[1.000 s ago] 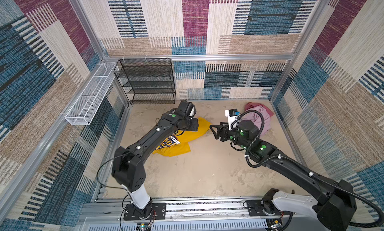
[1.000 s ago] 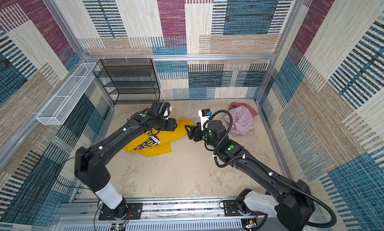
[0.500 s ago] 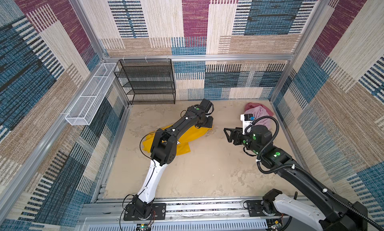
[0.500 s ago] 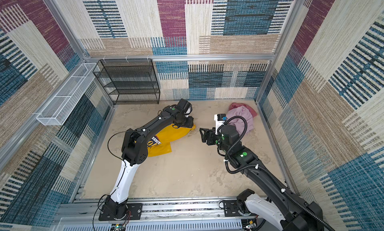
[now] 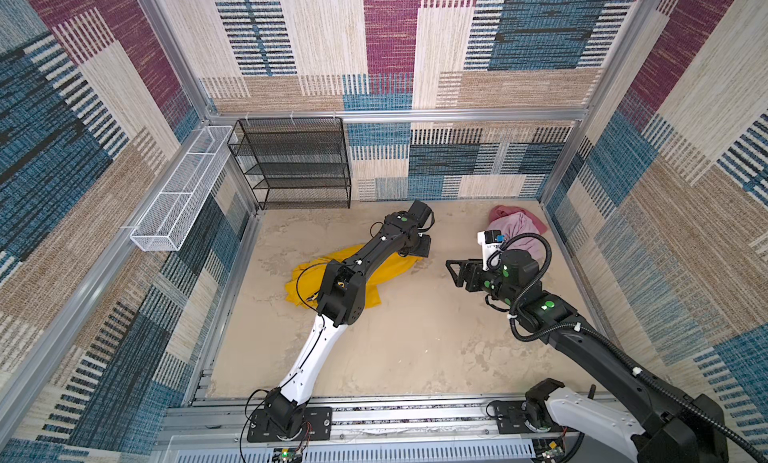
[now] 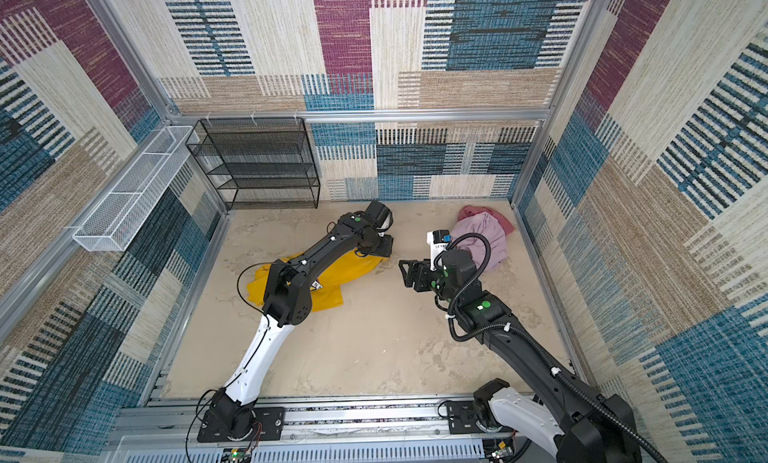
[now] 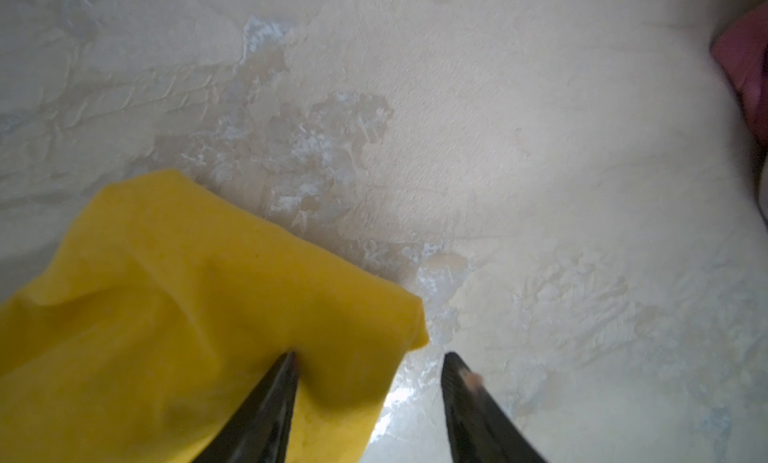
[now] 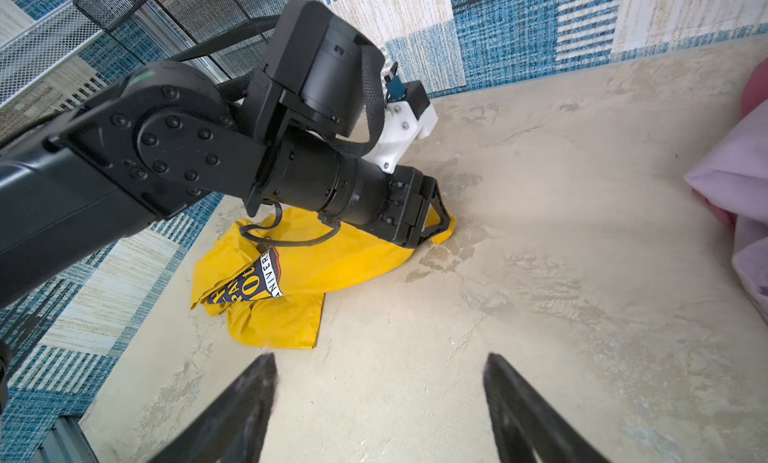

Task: Pick out a specific cloth from the pile
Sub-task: 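Grasp the yellow T-shirt edge with the left gripper and drag it nearer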

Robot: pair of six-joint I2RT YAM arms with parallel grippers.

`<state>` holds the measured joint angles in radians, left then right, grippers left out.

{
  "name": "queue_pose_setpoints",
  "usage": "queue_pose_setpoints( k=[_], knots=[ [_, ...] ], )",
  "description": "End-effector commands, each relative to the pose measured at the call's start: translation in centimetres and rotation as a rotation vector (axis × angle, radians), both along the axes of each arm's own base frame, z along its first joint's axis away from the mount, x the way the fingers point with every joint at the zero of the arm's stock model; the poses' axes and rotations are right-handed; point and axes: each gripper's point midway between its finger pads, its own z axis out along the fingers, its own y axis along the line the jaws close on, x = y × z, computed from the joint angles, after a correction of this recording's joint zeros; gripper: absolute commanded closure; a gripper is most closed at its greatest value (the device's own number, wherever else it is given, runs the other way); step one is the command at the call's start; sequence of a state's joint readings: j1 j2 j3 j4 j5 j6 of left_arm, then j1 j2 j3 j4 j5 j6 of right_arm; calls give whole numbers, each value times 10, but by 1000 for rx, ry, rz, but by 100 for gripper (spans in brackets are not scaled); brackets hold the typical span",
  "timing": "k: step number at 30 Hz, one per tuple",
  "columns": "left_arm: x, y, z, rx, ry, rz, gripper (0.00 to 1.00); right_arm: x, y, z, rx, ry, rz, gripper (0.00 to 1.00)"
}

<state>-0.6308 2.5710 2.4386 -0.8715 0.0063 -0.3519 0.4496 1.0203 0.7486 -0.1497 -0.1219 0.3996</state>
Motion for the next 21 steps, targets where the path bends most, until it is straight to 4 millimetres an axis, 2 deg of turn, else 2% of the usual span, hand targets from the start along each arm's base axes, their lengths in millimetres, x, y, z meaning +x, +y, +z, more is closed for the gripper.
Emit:
queue_pose_setpoints(
  k=[1, 9, 15, 17, 21],
  knots=[
    [1, 2, -6, 20, 4, -2, 41, 4, 4, 6, 29, -21, 12, 20],
    [5, 6, -28, 62, 12, 15, 42, 7, 5, 2, 32, -10, 26, 20],
    [5, 10, -39, 83, 22, 19, 47, 9, 4, -2, 32, 0, 23, 21],
    [5, 10, -41, 90, 20, 17, 57, 9, 4, -4, 35, 6, 22, 21],
    [5, 12, -46, 103, 23, 15, 70, 10, 4, -6, 41, 13, 21, 21]
  ],
)
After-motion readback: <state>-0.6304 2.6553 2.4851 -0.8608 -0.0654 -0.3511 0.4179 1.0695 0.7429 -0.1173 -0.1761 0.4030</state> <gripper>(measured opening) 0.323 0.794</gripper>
